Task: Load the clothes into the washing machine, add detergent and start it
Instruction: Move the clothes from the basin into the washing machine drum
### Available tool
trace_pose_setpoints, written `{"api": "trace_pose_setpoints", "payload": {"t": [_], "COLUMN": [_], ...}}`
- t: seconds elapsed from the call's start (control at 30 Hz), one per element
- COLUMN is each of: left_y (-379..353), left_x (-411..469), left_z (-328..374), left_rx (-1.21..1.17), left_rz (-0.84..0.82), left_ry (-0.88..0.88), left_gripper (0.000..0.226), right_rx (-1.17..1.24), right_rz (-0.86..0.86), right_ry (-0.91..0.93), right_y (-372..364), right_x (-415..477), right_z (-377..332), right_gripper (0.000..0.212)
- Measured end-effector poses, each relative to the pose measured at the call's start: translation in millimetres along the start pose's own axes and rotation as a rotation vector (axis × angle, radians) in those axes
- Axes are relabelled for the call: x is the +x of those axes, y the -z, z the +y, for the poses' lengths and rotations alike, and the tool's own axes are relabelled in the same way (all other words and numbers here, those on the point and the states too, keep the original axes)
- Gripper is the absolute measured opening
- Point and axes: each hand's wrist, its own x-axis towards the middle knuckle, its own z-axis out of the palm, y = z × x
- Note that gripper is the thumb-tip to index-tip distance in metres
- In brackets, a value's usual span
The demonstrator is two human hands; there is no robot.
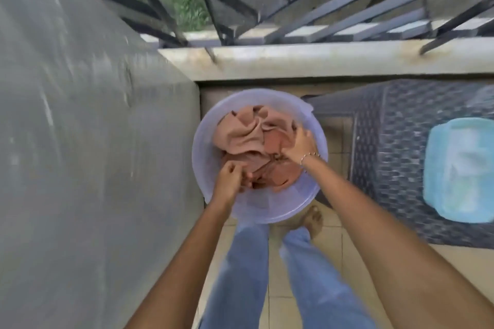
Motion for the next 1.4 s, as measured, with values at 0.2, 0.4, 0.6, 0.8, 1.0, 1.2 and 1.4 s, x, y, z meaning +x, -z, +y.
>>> {"api": "trace_pose_setpoints", "payload": {"t": [0.2, 0.4, 0.6, 0.8, 1.0, 1.2, 1.4], "left_y": [-3, -6, -3, 20, 50, 67, 35], "left_x": [33, 26, 15, -15, -46, -30, -30], "left_z": [-25, -22, -23, -17, 7, 0, -3], "left_rx": [-0.097, -0.178, -0.227, -0.013, 0.087, -0.324, -0.484], "left_rz": [0.040, -0.070, -0.016, 0.085, -0.209, 0.351, -0.270], "left_ry": [0.095, 0.229, 0.295, -0.026, -0.176, 0.004, 0.209], "left_gripper": [0.015, 0.036, 0.032, 0.038, 0.051, 0.046, 0.082], "right_rx": [0.177, 0.142, 0.242, -0.157, -0.455, 0.063, 0.615], "right_rz": [0.012, 0.207, -0.021, 0.035, -0.246, -0.224, -0.281], "right_ry": [-0.117, 0.290, 0.573, 0.434, 0.562, 0.392, 0.329], "right_y": [-43, -75, -67, -22, -26, -18, -7], "right_x": [45, -40, -113, -60, -24, -49, -99], "right_z": [29, 7, -12, -4, -17, -22, -23], "right_gripper": [0.082, 0.012, 0.006, 0.090, 0.083, 0.059, 0.081]}}
